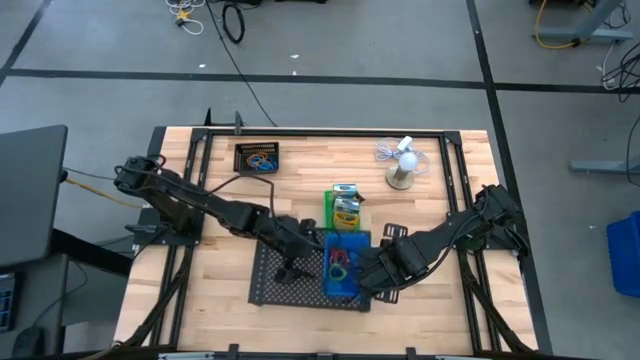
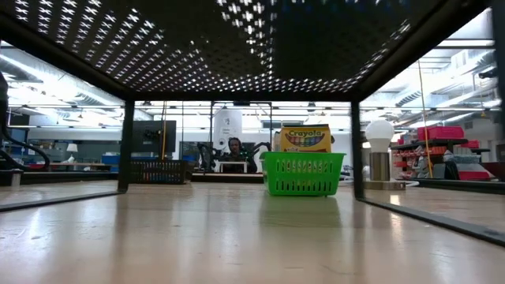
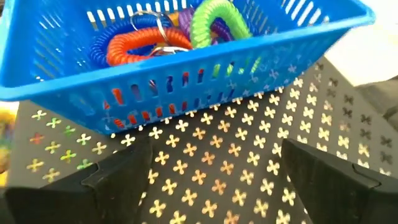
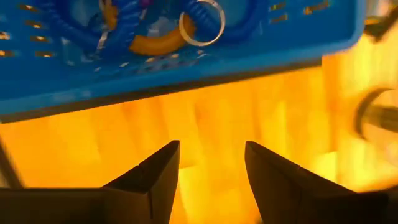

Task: Pick & Place Office Desk Supplies
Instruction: Put the blue bin with the spring keychains on the shelf, then put the black bin with the rubber bands on the shelf

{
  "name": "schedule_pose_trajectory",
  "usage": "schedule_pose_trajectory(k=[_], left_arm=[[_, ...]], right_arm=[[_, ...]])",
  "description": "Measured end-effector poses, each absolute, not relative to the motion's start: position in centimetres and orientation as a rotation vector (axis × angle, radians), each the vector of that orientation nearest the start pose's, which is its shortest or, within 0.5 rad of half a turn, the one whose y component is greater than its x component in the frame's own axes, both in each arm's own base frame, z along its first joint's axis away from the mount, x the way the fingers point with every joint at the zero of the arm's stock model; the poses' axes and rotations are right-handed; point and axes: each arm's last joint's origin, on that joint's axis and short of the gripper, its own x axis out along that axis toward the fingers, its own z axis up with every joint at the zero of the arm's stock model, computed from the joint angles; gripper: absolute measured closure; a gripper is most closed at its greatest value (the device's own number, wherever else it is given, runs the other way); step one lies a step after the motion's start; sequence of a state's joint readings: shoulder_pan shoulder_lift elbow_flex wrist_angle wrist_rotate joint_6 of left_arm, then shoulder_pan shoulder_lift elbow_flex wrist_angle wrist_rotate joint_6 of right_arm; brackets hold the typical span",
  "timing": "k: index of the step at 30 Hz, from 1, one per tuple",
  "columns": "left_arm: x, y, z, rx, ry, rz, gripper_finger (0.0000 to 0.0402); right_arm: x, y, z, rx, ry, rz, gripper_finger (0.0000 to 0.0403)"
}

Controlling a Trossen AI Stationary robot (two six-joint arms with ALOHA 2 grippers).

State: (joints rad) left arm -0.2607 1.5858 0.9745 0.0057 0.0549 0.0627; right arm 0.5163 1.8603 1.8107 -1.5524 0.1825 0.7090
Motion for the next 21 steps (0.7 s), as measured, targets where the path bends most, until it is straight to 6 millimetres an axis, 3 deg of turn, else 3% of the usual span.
schedule_pose_trajectory(k=[7, 16, 21], left_arm=[[31.3, -8.6, 24.2, 0.157, 0.568, -0.288, 0.0035], [30.5, -8.6, 24.5, 0.214, 0.593, -0.236, 0.0035], [29.1, -8.2, 27.5, 0.263, 0.479, -0.171, 0.0035]], right_arm=[[30.0, 16.3, 30.8, 0.003, 1.441, -0.299, 0.0213], [30.1, 16.3, 30.8, -0.005, 1.431, -0.299, 0.0213], [29.8, 16.1, 30.9, -0.012, 1.451, -0.343, 0.0213]])
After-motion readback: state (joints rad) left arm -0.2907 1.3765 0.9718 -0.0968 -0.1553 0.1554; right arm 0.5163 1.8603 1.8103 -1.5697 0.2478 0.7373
